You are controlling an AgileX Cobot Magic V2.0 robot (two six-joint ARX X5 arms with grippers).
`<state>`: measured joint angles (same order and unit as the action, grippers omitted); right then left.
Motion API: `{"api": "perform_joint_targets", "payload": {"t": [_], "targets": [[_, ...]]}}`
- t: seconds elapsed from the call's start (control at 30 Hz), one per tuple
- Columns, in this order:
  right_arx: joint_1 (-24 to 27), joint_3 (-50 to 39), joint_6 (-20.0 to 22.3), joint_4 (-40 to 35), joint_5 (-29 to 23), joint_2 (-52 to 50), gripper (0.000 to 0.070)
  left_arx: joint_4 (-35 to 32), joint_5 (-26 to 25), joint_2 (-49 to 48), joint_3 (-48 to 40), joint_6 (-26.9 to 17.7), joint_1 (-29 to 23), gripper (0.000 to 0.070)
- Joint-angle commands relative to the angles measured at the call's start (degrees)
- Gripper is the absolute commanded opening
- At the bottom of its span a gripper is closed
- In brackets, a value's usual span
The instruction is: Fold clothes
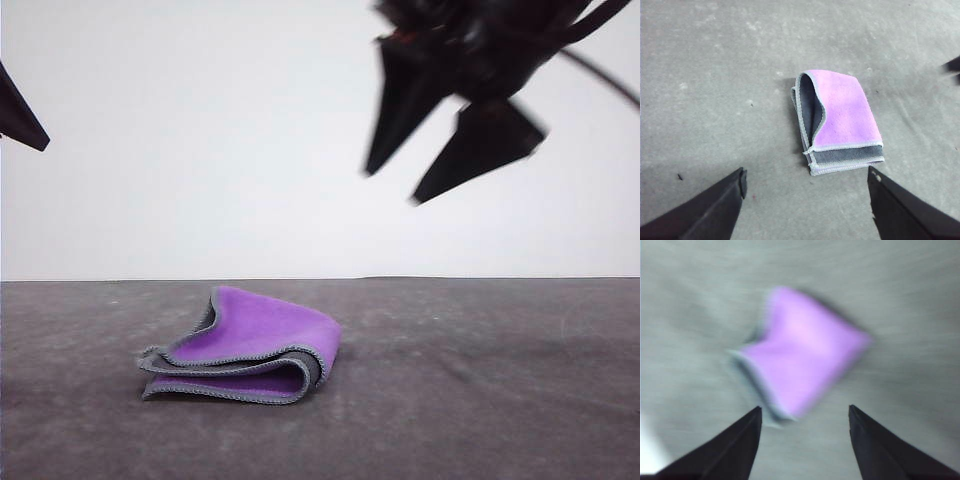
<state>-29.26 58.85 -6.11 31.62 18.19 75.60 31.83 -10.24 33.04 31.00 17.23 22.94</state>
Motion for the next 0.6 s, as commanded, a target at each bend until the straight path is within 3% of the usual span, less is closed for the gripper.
{"api": "perform_joint_targets", "payload": {"t": [0.0,0.3,0.43,0.57], "targets": [[1.22,-2.03,3.76,-1.25,-0.95,-2.55,0.0348,-0.52,0.17,0.26,0.33,0.13,0.15,0.0464],[9.22,-21.58,2.02,-15.21,-2.01,-21.17,0.0348,-0.55,0.17,0.26,0.33,0.22,0.15,0.0464],[11.08,-28.21,-2.27,-19.02,-2.09,-26.75,0.0348,-0.58,0.20,0.26,0.33,0.22,0.15,0.0464],[11.17,-30.36,-2.73,-19.04,-3.29,-28.27,0.0349,-0.53,0.19,0.26,0.33,0.07,0.15,0.0465]]}}
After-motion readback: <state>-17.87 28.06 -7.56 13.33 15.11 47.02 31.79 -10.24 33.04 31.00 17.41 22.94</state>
